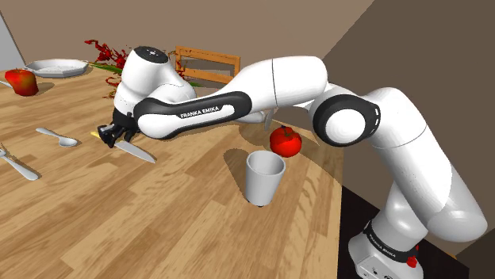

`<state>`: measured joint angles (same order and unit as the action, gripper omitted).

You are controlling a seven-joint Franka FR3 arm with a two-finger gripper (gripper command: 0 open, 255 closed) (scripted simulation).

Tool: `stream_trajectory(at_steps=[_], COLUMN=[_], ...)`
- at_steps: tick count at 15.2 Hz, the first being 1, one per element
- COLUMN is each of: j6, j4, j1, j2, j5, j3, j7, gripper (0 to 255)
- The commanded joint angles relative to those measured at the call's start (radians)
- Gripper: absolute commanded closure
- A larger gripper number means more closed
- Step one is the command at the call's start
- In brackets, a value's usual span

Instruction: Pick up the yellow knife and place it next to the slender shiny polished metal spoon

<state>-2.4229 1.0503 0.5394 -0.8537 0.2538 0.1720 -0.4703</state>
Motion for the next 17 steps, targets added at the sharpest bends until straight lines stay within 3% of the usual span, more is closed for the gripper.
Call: stream_trajectory(at_steps=[1,6,7,12,15,17], j6=[-0.007,-0.007,-0.007,-0.007,-0.007,-0.005], j4=[0.005,0.005,0.005,0.005,0.128,0.155], j1=[0.002,0.002,0.002,0.002,-0.013,-0.016], j2=[-0.001,-0.001,-0.001,-0.001,0.120,0.150], j5=[0.002,0.002,0.002,0.002,-0.003,-0.006], j3=[-0.001,-0.001,-0.001,-0.001,0.008,0.011], j7=[-0.003,-0.003,-0.003,-0.003,-0.010,-0.011], gripper=[255,255,0,0,0,0])
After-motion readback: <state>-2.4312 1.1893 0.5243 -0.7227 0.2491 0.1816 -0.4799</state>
